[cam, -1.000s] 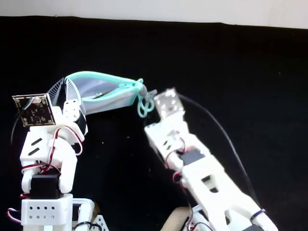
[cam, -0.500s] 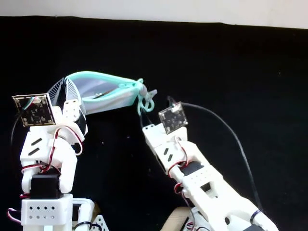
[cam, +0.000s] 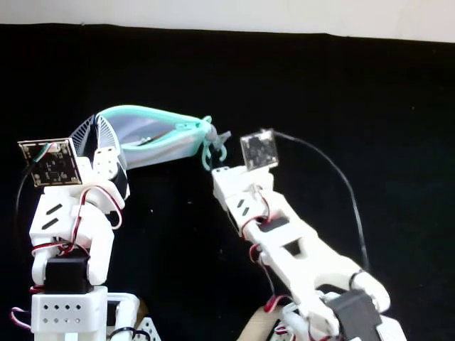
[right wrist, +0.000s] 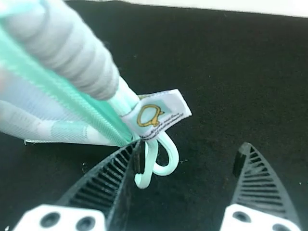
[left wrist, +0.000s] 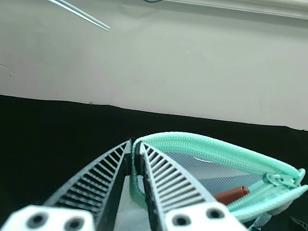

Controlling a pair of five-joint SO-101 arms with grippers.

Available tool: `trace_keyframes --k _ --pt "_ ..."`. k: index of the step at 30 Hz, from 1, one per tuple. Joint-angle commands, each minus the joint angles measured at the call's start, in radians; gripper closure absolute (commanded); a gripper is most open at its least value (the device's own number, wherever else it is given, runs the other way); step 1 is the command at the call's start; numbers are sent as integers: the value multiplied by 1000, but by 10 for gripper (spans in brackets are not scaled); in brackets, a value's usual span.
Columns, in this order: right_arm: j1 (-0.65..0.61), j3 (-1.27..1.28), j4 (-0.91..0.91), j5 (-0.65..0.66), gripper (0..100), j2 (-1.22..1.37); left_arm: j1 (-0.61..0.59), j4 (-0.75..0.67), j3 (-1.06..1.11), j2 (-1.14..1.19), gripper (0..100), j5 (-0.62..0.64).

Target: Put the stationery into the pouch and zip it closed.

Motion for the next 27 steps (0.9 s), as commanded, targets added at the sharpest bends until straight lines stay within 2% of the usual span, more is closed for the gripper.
trace_keyframes --k 1,13,22,24,26,27 --pt "-5 -68 -21 -11 705 33 22 46 21 87 993 12" --pt "2 -271 -22 -11 705 268 22 48 22 87 993 12" --pt "79 -429 -22 -5 717 406 22 48 22 87 993 12" --pt "91 -429 -22 -5 796 392 22 48 22 87 993 12" --pt "104 -429 -22 -5 958 375 22 48 22 87 993 12" --pt "110 -427 -22 -5 998 367 22 48 24 87 993 12"
